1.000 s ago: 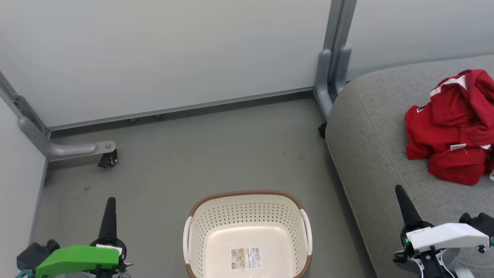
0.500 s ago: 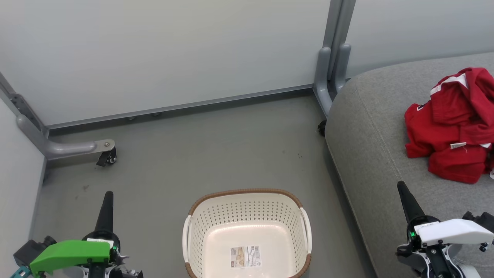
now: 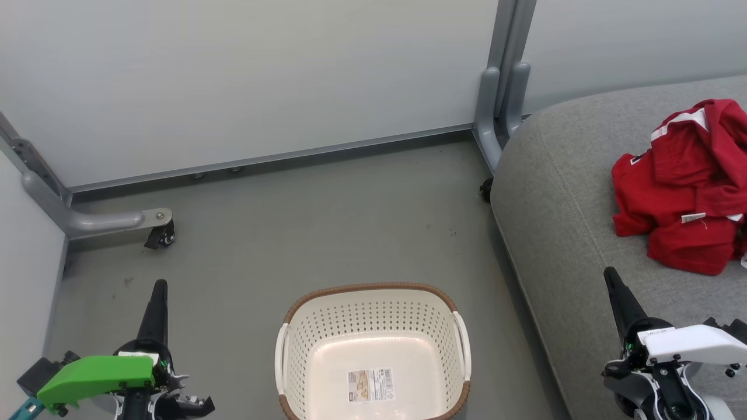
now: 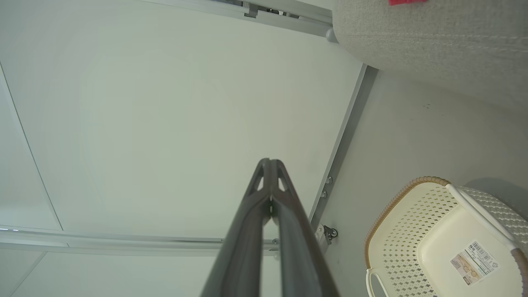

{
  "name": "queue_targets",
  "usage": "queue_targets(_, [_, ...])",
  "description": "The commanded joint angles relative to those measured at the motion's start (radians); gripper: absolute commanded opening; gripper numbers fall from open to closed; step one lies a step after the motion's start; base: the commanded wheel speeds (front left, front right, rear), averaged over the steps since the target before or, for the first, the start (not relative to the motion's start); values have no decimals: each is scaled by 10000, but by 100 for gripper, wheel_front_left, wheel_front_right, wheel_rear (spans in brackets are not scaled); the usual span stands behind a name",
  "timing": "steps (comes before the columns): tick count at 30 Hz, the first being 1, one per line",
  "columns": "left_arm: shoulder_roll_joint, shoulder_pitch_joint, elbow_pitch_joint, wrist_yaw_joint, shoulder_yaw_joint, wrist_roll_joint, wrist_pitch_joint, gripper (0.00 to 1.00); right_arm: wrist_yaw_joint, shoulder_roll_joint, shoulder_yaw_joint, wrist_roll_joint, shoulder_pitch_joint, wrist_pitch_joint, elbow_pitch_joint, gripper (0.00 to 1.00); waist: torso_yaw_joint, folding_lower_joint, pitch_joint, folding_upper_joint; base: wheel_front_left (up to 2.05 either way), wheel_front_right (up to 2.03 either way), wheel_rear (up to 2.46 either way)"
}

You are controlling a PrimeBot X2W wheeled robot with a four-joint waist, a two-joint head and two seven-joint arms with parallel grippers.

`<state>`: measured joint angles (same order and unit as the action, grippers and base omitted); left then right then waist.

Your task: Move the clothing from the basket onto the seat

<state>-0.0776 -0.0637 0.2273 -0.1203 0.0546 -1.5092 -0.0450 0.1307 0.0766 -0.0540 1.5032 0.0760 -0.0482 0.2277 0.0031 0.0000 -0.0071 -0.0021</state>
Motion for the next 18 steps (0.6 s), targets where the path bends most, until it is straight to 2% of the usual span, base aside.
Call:
queue_targets(1, [-42,-249,-4,-52,54,-233,-78,0,1,36,-60,234,179,-72,21,0,-2,0,8,18,0,0,0])
queue_targets(18, [0,-513,181,-135,257,-1370,-424,0,0,0,-269,1417,358,-397,170,0,-30,0,100,21,0,0,0])
